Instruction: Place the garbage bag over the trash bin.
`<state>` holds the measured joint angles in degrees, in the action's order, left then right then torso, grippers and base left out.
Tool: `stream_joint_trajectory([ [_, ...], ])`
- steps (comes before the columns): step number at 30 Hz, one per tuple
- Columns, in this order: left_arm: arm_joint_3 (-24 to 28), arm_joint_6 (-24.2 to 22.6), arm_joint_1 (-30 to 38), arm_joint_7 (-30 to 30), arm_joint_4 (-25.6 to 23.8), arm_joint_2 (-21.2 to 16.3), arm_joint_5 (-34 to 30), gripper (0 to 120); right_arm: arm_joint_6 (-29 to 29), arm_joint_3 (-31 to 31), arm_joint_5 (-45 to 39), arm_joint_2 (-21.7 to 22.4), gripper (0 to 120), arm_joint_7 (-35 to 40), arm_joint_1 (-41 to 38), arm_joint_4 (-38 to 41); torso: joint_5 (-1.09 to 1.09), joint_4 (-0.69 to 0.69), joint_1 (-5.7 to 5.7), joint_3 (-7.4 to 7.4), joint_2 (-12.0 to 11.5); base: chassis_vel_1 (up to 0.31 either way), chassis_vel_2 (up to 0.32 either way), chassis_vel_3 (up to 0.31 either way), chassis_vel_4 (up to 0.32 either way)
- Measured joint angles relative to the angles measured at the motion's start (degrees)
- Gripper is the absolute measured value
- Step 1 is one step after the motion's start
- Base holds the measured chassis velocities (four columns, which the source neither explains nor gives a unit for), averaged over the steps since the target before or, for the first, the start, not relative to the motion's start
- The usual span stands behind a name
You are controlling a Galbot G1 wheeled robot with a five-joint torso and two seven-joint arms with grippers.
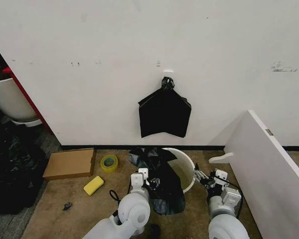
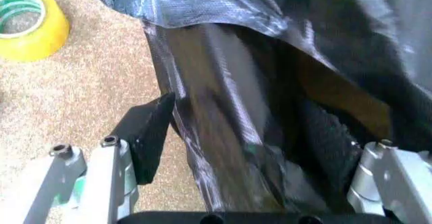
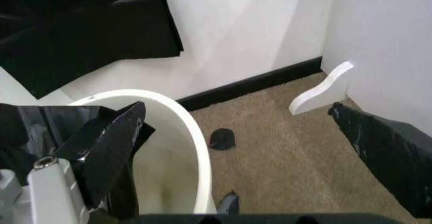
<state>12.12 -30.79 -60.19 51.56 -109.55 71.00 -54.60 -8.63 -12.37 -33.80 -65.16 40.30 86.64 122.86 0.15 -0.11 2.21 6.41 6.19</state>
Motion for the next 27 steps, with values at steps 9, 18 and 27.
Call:
stream_joint_trajectory([
  [9, 0.46, -1.86, 4.03, 4.50, 3.45, 0.94, -6.60, 51, 0.00, 0.14, -0.30, 0.01, 100, -0.01, -0.51, -0.22, 0.00, 0.00, 0.00, 0.00, 0.01, 0.000, 0.000, 0.000, 0.000],
  [18, 2.48, -1.93, 4.33, 5.66, 5.60, 1.16, -6.45, 16, -1.07, 0.24, -3.13, -0.16, 100, 1.10, -0.78, 0.69, 0.00, 0.00, 0.00, -0.01, 0.01, 0.000, 0.000, 0.000, 0.000],
  [27, 2.05, -1.65, 4.54, 5.54, 5.04, 0.95, -6.20, 0, -0.75, 0.25, -1.82, -0.29, 100, 0.78, -0.60, 0.58, -0.01, -0.01, 0.00, -0.01, 0.01, 0.000, 0.000, 0.000, 0.000],
])
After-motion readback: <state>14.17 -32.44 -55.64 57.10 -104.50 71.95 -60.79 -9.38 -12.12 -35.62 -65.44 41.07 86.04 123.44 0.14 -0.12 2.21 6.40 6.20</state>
